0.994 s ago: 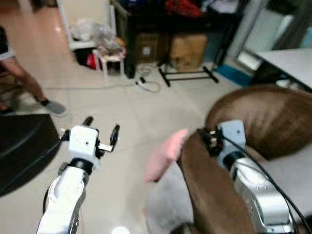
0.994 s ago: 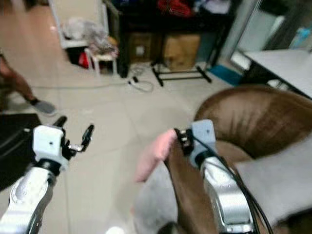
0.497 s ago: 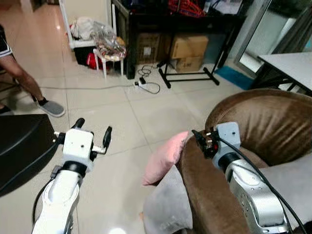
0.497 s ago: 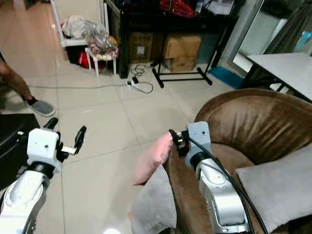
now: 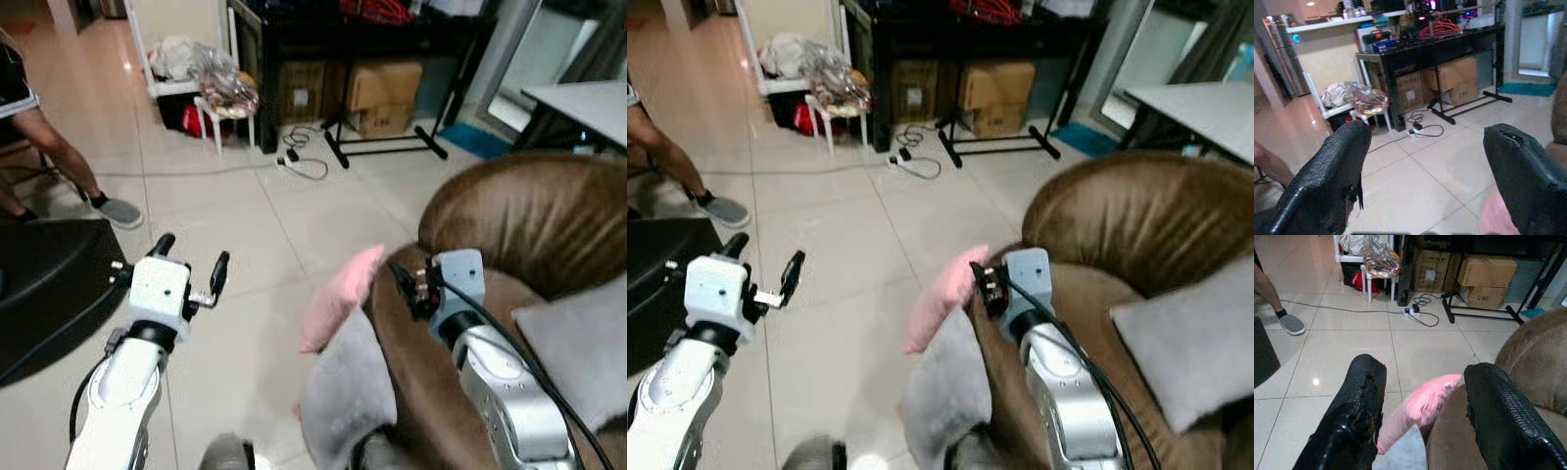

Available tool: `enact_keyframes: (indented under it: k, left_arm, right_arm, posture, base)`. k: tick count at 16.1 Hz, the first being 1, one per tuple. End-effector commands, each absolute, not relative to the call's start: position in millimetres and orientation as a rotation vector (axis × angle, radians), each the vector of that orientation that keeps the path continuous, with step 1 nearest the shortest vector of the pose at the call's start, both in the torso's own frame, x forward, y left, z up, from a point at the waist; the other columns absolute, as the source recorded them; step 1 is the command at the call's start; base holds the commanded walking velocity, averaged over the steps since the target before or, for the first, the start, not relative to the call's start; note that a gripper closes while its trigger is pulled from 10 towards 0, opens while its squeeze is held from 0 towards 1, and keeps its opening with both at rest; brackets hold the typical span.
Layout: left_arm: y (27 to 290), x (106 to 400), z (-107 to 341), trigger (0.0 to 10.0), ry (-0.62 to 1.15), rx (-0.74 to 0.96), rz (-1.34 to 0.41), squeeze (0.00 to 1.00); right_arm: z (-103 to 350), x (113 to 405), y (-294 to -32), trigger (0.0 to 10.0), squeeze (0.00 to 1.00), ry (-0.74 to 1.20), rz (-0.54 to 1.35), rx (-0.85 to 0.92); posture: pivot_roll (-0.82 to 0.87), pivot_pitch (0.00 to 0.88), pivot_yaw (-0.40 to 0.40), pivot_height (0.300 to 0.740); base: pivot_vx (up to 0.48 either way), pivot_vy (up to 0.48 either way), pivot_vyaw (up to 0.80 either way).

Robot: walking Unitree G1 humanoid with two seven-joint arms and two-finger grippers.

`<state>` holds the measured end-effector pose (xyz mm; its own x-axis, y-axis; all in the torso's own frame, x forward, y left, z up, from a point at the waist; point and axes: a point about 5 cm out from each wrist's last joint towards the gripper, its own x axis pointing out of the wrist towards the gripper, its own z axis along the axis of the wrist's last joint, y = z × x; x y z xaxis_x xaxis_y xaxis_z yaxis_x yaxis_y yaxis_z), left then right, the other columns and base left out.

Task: Move the pillow to the sofa from floor

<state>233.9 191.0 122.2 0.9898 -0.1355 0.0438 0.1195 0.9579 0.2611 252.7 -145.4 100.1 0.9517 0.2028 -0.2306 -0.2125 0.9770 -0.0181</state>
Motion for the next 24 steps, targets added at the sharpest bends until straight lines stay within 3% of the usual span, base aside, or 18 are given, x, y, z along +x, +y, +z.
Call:
enact_keyframes:
  k: [1, 9, 16, 19, 24]
  left_arm:
    - [191, 234, 120, 10.0, -0.055, 0.253, -0.135, 0.00]
    - [201, 230, 119, 10.0, -0.070, 0.197, -0.055, 0.00]
    - [207, 219, 113, 10.0, -0.061, 0.209, -0.083, 0.00]
    - [204, 219, 112, 10.0, -0.065, 0.204, -0.094, 0.00]
    - [207, 224, 115, 10.0, -0.062, 0.223, -0.134, 0.00]
  right_arm:
    - [100, 252, -147, 10.0, 0.00, 0.227, 0.205, -0.047]
    - [98, 256, -146, 10.0, 0.00, 0.232, 0.240, -0.062]
    - [96, 257, -149, 10.0, 0.00, 0.231, 0.285, -0.131]
    - [97, 258, -148, 10.0, 0.00, 0.227, 0.295, -0.141]
    - [95, 256, -148, 10.0, 0.00, 0.233, 0.252, -0.109]
  posture:
    - [0.04, 0.000, -0.054, 0.625]
    - [0.05, 0.000, -0.094, 0.550]
    - [0.05, 0.000, -0.120, 0.550]
    - [0.05, 0.000, -0.122, 0.550]
    - [0.03, 0.000, -0.060, 0.550]
  base:
    - [0.000, 0.000, 0.00]
    - [0.000, 0.000, 0.00]
    - [0.081, 0.000, 0.00]
    - [0.349, 0.000, 0.80]
    - [0.359, 0.000, 0.00]
